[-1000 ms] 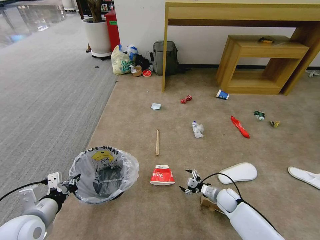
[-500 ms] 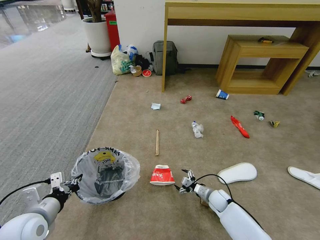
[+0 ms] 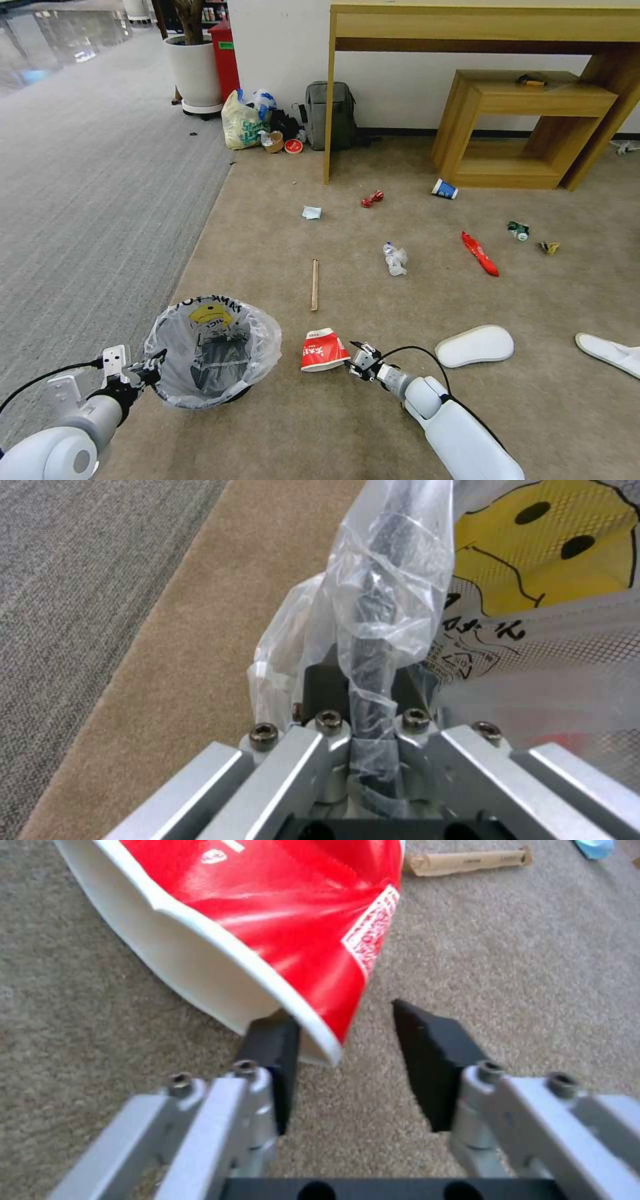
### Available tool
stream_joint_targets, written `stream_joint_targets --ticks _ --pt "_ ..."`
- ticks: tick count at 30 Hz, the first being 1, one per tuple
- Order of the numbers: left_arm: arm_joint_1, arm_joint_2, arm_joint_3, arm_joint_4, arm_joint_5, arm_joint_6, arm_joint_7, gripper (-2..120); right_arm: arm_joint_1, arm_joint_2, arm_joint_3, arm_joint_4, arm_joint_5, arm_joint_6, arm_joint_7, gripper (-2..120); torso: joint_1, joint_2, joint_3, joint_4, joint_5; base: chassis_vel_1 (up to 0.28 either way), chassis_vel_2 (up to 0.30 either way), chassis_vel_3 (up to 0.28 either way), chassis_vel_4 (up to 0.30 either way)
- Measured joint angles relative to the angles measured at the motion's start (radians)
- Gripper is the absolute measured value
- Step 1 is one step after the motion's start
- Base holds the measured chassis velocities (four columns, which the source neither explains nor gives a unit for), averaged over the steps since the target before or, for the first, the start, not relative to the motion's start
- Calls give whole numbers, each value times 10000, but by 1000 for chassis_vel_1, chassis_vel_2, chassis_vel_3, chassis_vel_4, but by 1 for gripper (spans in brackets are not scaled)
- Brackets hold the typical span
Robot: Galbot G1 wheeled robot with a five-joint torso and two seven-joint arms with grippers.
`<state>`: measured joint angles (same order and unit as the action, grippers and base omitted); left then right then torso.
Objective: Pick up the trash bin and place the garbage on the floor into it.
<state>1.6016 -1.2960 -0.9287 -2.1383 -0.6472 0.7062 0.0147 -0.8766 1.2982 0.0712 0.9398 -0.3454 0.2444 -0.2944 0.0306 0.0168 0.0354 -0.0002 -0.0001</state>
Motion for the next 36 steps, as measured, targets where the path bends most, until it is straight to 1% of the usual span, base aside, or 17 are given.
stream_joint_targets --ticks 1,5,6,8,9,11,19,23,24,25,26,29,30,32,33,34,36 --pt "0 0 0 0 0 0 0 0 0 0 0 0 0 0 0 36 0 0 0 0 0 0 0 0 0" --pt "4 25 -3 19 4 0 11 0 38 54 57 -91 -13 18 0 18 0 0 0 1 0 0 0 0 0" --pt "4 25 -3 19 4 0 11 0 38 54 57 -91 -13 18 0 18 0 0 0 1 0 0 0 0 0" --pt "-24 58 -3 35 6 0 11 0 59 86 93 -108 -10 21 29 8 0 0 0 0 0 0 0 0 0" --pt "-24 58 -3 35 6 0 11 0 59 86 93 -108 -10 21 29 8 0 0 0 0 0 0 0 0 0" --pt "-54 69 2 41 6 0 12 0 90 118 132 -149 -1 25 68 0 -1 0 0 0 1 0 0 0 0" --pt "-99 137 2 77 6 0 13 0 134 172 309 -178 -4 57 209 0 -1 0 0 0 1 0 0 0 0" --pt "-174 185 -8 85 11 0 13 0 -2 181 582 160 52 69 371 0 -1 0 1 1 1 0 0 0 0" --pt "-212 214 -12 85 11 0 14 0 -144 146 767 512 170 58 412 0 0 0 1 1 2 0 0 0 0" --pt "-212 214 -12 85 11 0 14 0 -144 146 767 512 170 58 412 0 0 0 1 1 2 0 0 0 0" --pt "-236 239 -15 83 10 0 13 0 -263 90 890 829 293 19 429 0 -1 0 0 1 2 0 0 0 0" --pt "-341 435 -20 38 297 119 -64 0 -772 -529 1343 2880 1378 -472 441 0 -1 0 1 -2 2 0 0 0 0" --pt "-341 435 -20 38 297 119 -64 0 -772 -529 1343 2880 1378 -472 441 0 -1 0 1 -2 2 0 0 0 0" --pt "-439 541 7 25 471 247 -165 0 -865 -1051 1446 4006 2328 -855 442 0 -1 0 -1 1 0 0 0 0 0" --pt "-540 622 62 32 509 280 -198 0 -851 -1488 1438 4673 2961 -1135 439 0 -1 0 0 1 3 0 0 0 0" --pt "-540 622 62 32 509 280 -198 0 -851 -1488 1438 4673 2961 -1135 439 0 -1 0 0 1 3 0 0 0 0" --pt "-731 760 188 98 519 285 -251 0 -589 -2243 1251 5748 3957 -1707 445 0 -1 0 -1 -3 -3 0 0 0 0"
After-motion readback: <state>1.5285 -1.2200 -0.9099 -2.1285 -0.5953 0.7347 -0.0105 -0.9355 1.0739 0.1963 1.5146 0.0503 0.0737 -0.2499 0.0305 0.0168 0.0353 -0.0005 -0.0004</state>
